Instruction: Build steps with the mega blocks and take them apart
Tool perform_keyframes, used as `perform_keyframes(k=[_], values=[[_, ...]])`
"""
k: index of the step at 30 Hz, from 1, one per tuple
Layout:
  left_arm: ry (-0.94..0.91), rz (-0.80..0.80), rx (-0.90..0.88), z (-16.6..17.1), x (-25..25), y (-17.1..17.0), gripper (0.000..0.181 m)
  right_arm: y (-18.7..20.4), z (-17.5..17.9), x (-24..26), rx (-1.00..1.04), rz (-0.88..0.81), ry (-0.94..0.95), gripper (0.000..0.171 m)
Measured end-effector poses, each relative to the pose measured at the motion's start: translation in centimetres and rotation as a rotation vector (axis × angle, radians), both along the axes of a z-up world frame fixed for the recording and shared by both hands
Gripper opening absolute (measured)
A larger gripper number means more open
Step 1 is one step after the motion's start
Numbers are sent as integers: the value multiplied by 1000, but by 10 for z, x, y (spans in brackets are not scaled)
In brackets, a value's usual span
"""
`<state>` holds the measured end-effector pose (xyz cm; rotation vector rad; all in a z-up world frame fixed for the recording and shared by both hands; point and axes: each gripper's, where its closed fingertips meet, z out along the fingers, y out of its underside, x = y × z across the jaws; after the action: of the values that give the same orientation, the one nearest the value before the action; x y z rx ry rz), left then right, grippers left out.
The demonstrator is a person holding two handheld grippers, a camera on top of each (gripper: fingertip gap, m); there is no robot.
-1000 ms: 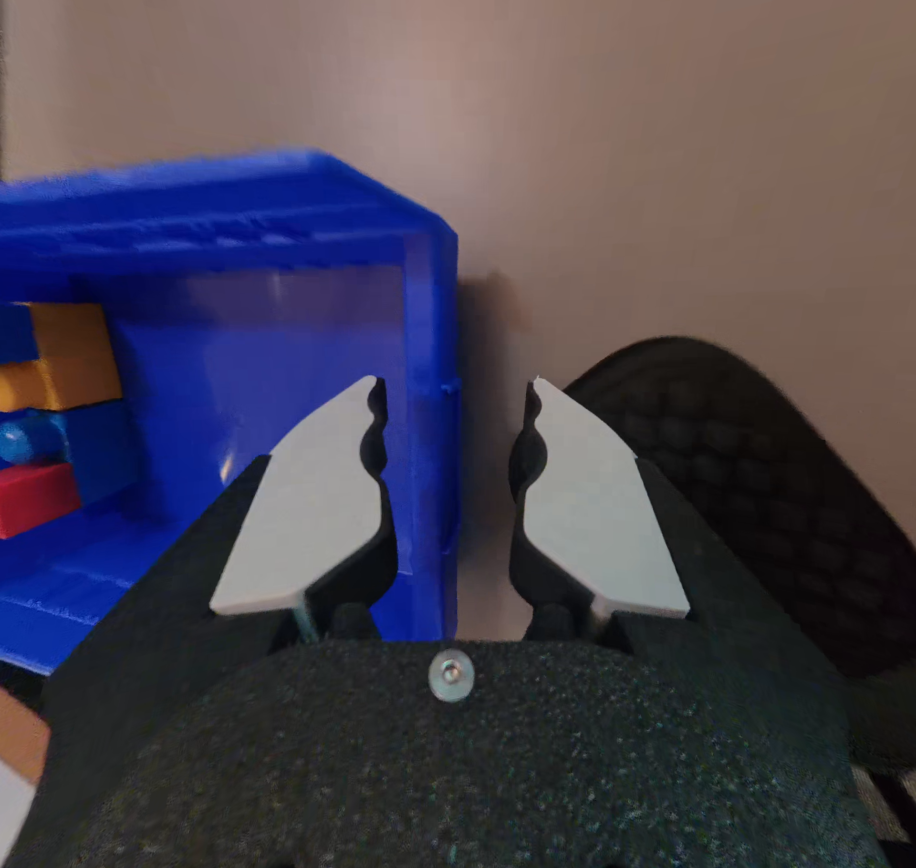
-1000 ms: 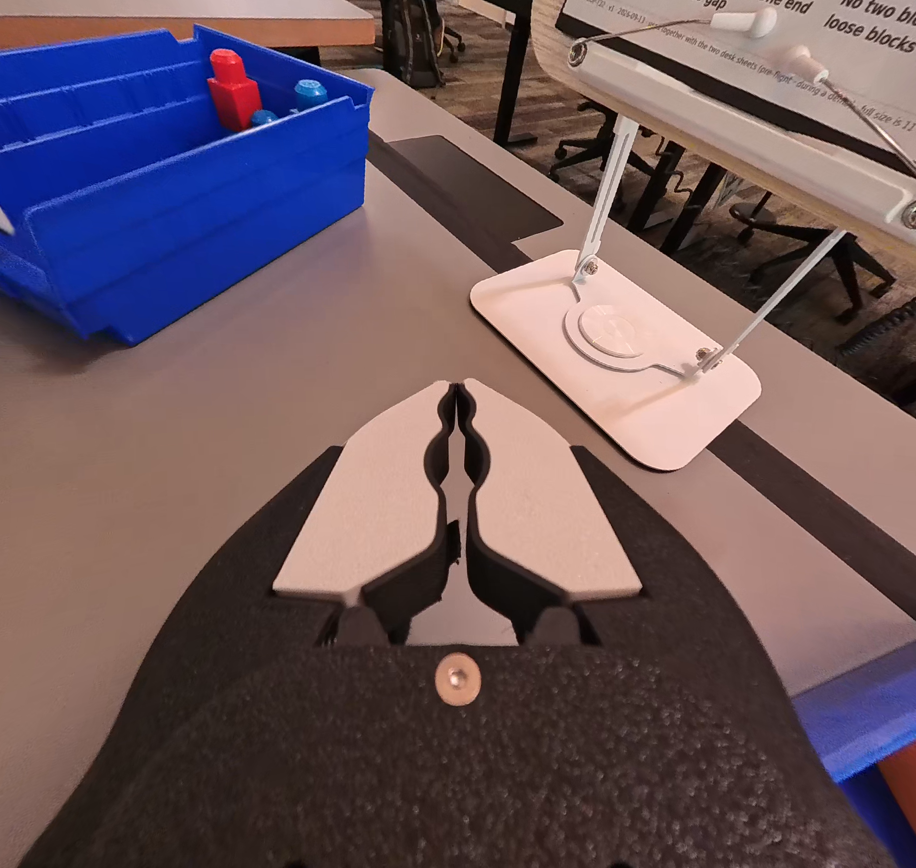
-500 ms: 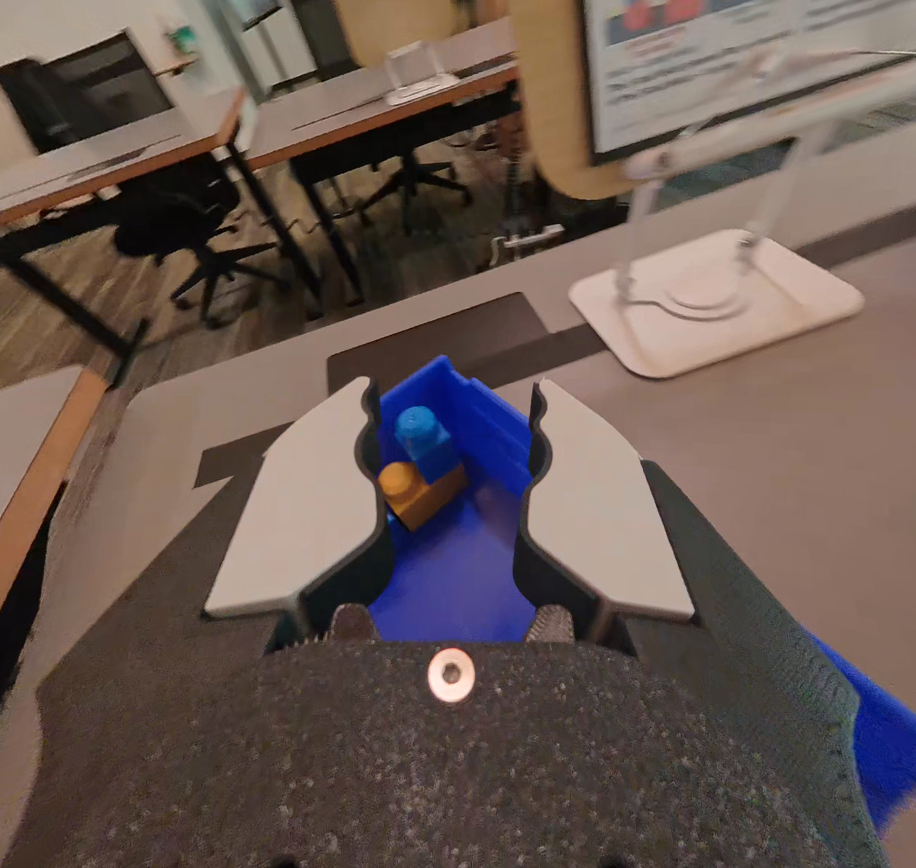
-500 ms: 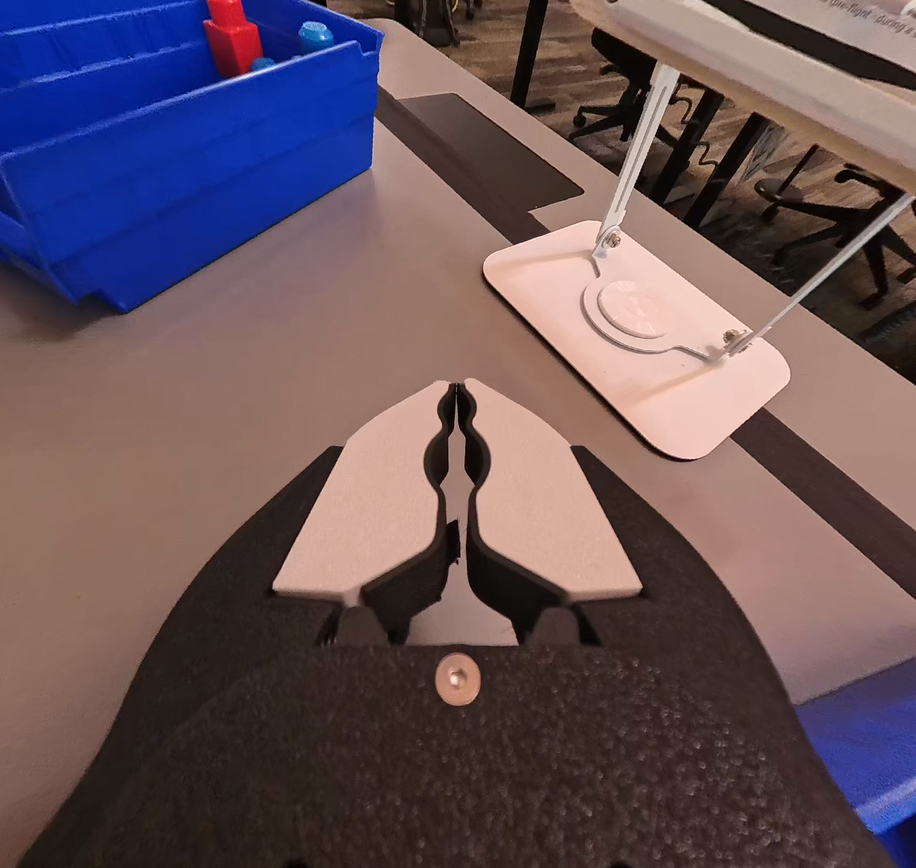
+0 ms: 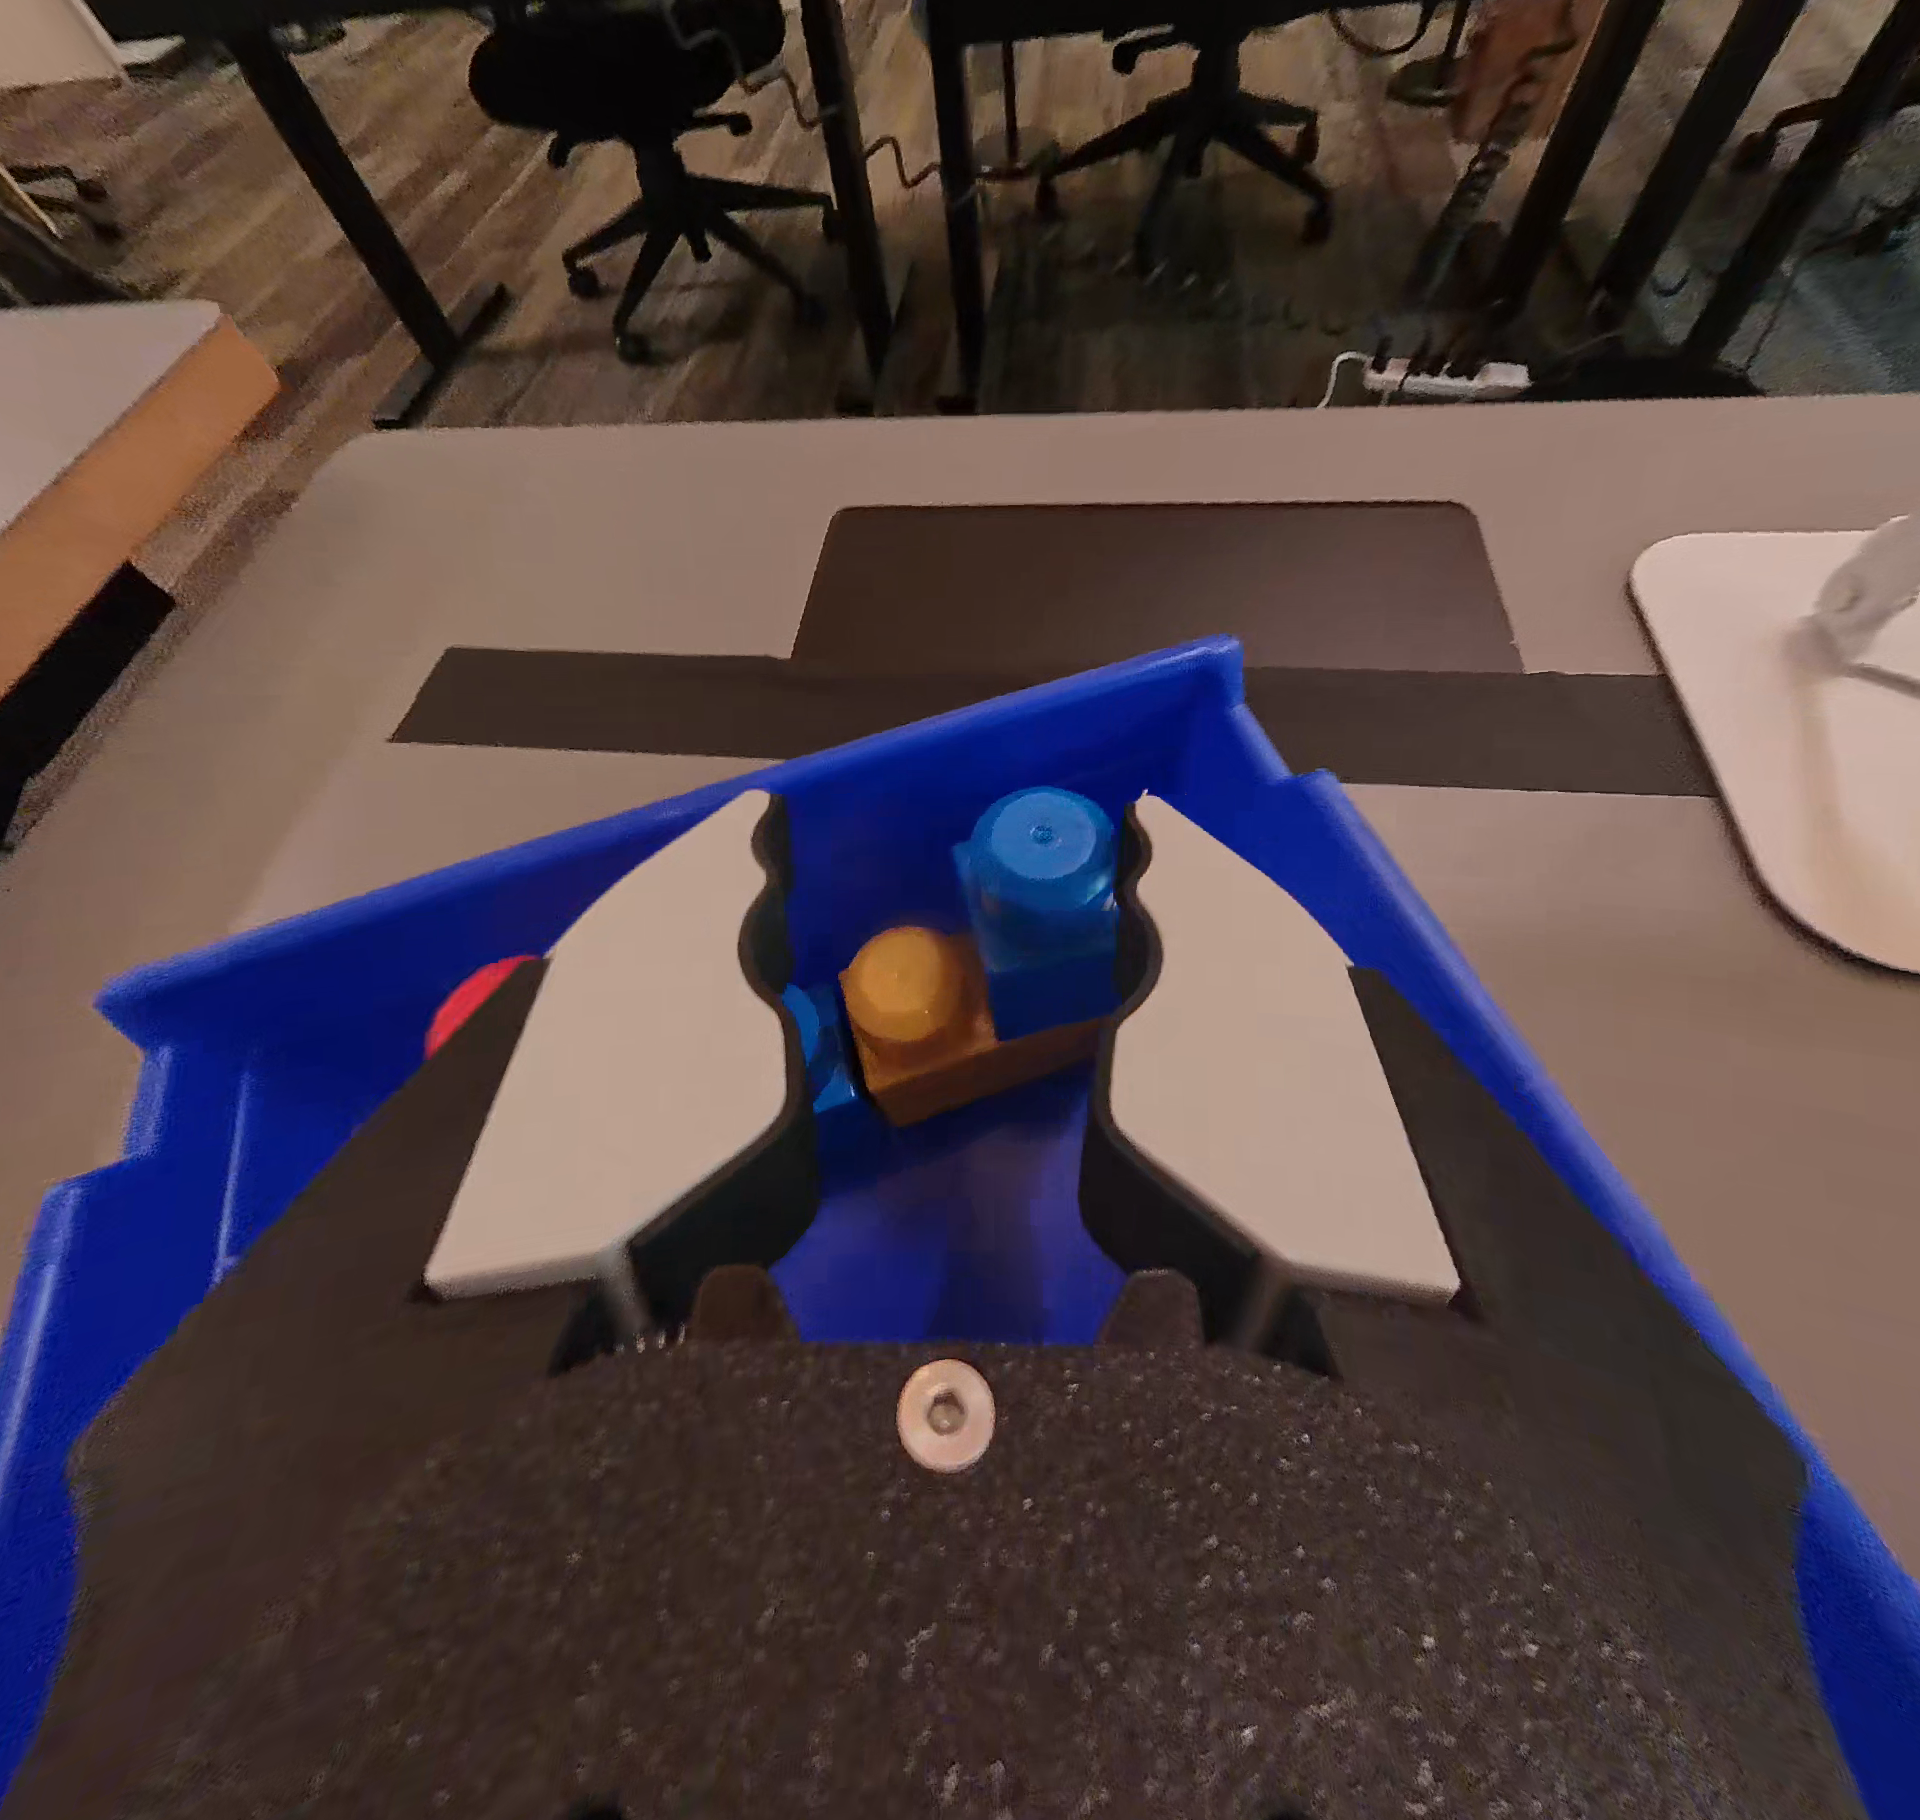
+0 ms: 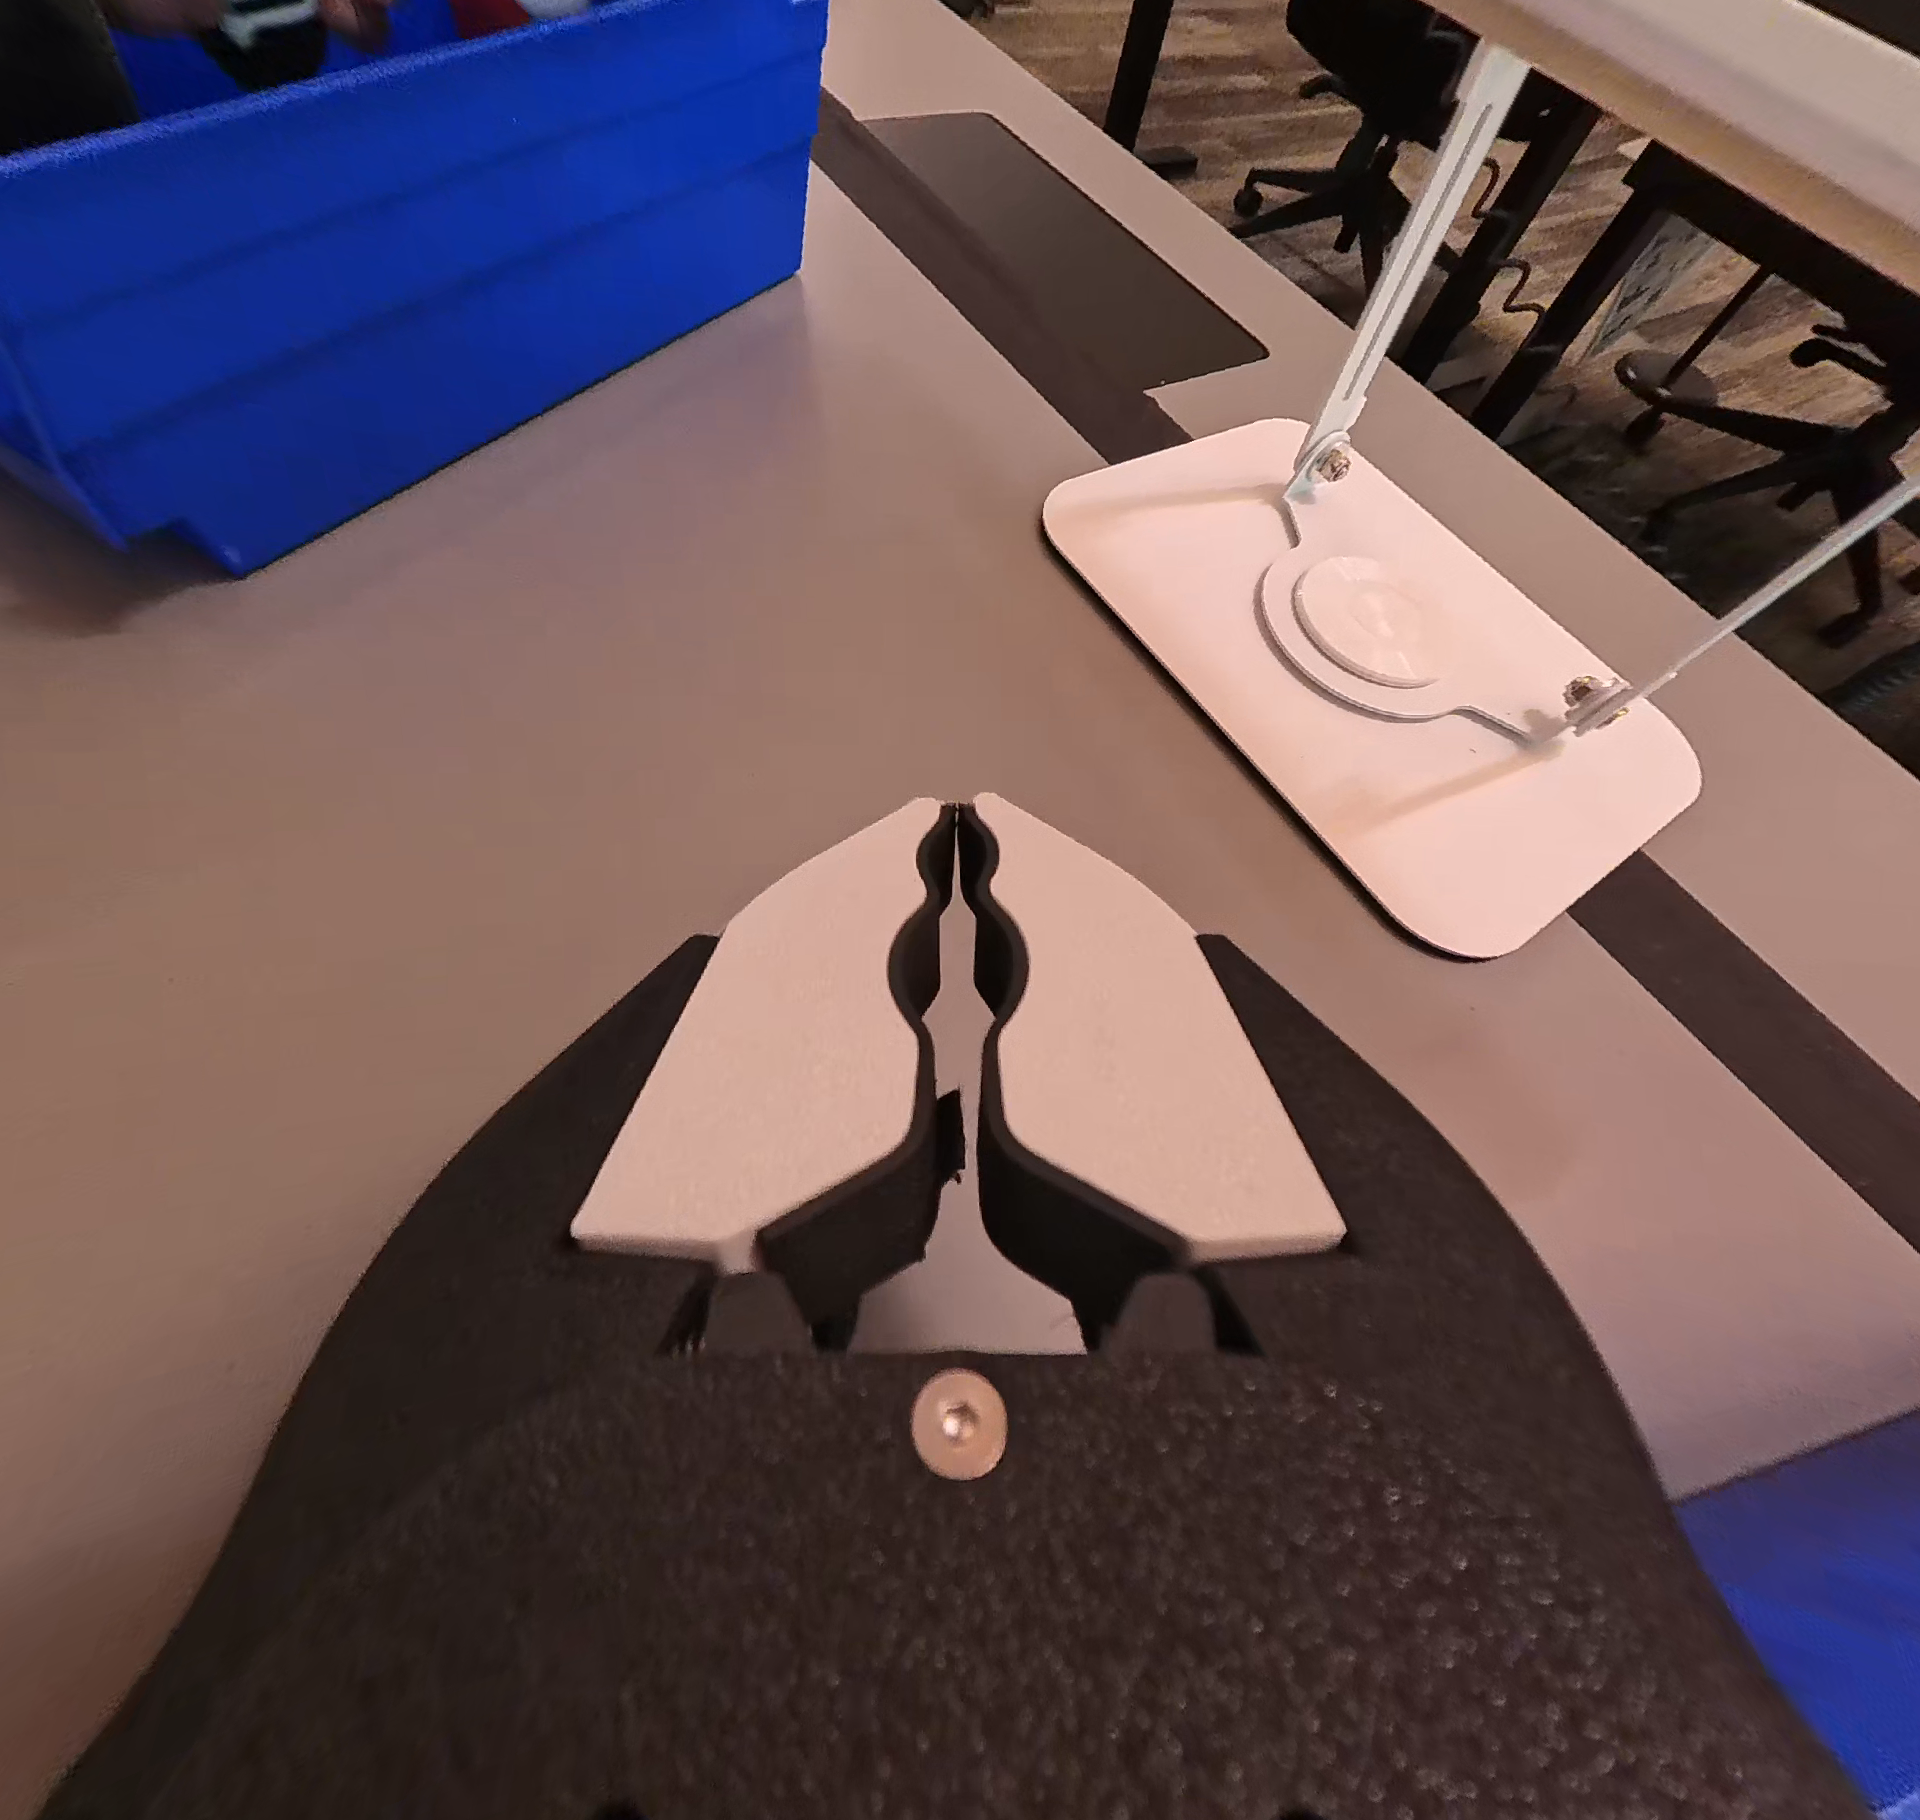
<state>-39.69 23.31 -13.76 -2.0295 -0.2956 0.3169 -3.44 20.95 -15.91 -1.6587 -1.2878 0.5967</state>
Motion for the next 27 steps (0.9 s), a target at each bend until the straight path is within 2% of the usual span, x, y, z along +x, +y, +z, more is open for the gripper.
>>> perform_keyframes(k=[6, 8, 12, 17, 22, 27], values=[[-5, -4, -52, -25, 1, 8, 58, 0, 1, 0, 5, 0, -2, 0], [0, 1, -52, -26, 0, 11, 56, 0, 1, 0, 6, 0, -1, 0], [32, -13, -75, -28, -1, 19, 40, 0, -1, 0, 10, 1, -10, 0], [52, -1, -110, -27, -10, 26, 38, 1, -2, 1, 12, -2, -15, 0], [86, -7, -110, -18, -14, 26, 36, 2, -1, 2, 10, -5, -11, 0], [77, -25, -29, 18, -5, 19, 36, 2, -1, 2, 11, -3, -12, 0]])
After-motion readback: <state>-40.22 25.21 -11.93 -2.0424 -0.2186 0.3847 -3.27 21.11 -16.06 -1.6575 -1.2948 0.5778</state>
